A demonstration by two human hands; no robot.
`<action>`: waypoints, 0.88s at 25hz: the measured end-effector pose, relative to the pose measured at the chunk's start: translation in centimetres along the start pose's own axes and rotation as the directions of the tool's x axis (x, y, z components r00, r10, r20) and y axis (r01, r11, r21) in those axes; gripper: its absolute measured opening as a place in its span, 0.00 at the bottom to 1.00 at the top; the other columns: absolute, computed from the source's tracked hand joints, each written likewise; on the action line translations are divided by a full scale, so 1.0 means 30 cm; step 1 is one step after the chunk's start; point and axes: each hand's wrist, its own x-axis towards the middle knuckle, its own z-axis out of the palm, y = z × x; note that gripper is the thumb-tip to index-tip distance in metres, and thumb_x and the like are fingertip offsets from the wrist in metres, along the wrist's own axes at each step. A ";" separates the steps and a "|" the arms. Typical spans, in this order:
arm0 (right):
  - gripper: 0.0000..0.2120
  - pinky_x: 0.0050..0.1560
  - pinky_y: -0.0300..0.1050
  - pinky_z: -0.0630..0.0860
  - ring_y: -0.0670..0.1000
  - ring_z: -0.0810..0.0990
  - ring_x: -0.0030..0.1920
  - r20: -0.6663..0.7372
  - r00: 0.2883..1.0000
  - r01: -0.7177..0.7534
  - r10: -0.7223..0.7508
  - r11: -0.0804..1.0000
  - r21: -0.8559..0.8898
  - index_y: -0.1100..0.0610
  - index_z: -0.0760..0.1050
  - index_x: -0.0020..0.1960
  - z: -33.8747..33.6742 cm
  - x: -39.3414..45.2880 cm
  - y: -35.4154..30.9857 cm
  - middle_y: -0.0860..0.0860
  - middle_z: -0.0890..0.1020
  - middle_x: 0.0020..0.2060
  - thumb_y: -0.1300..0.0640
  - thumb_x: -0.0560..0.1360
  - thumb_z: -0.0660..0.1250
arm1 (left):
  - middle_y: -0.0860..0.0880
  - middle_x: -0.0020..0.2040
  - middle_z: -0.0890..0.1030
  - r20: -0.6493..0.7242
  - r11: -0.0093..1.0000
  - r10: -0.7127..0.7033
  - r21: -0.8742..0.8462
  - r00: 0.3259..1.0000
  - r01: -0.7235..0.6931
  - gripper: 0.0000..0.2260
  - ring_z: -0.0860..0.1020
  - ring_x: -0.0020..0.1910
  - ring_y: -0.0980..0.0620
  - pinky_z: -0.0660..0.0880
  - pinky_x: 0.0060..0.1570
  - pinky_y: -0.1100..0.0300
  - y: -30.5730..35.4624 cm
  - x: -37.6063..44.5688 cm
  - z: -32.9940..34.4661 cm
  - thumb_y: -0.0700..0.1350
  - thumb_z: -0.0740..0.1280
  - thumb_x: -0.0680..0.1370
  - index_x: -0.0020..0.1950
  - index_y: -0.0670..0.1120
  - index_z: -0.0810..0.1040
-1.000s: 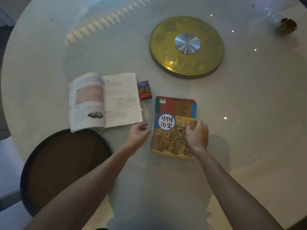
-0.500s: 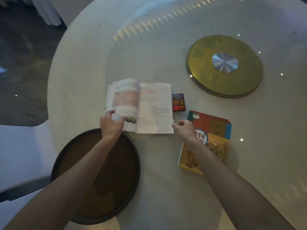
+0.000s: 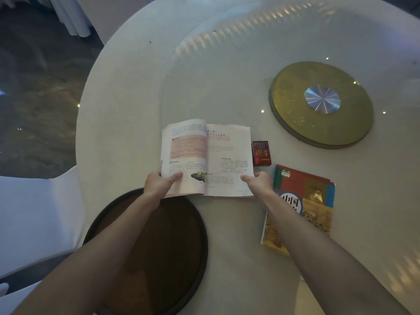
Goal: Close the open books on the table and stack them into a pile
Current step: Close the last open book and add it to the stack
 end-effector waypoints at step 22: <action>0.10 0.44 0.44 0.83 0.49 0.85 0.50 0.182 0.962 0.144 -0.206 0.941 0.305 0.49 0.75 0.55 -0.057 -0.155 -0.084 0.48 0.84 0.54 0.64 0.83 0.62 | 0.48 0.49 0.86 -0.002 0.956 0.234 -0.181 0.972 -0.230 0.11 0.85 0.46 0.47 0.82 0.40 0.56 0.173 -0.131 -0.086 0.39 0.73 0.75 0.57 0.43 0.82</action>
